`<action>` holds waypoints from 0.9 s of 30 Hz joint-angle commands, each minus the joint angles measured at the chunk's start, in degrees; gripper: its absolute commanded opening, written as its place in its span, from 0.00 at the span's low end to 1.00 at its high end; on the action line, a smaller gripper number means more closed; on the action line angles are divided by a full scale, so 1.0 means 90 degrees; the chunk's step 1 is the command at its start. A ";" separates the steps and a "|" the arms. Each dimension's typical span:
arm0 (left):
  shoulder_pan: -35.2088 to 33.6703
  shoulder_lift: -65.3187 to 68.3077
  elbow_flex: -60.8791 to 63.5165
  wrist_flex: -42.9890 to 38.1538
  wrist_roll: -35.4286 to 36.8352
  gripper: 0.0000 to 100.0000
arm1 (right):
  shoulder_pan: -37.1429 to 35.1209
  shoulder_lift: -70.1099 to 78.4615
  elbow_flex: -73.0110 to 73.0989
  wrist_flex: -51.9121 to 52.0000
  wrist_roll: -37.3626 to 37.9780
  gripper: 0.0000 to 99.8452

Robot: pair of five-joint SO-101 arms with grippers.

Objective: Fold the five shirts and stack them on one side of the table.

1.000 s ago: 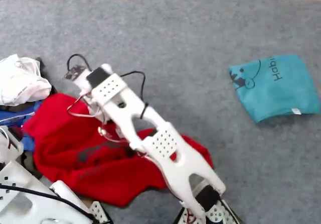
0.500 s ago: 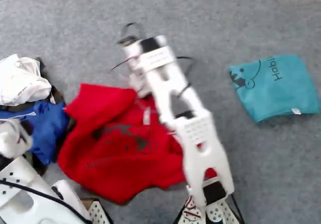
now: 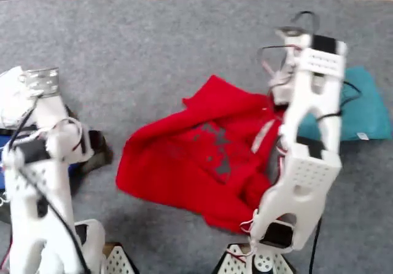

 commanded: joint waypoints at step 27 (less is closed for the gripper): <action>0.1607 0.5050 -0.0874 -0.1201 -0.0127 0.21 | -0.0908 0.1294 -0.0327 -0.1875 0.0274 0.01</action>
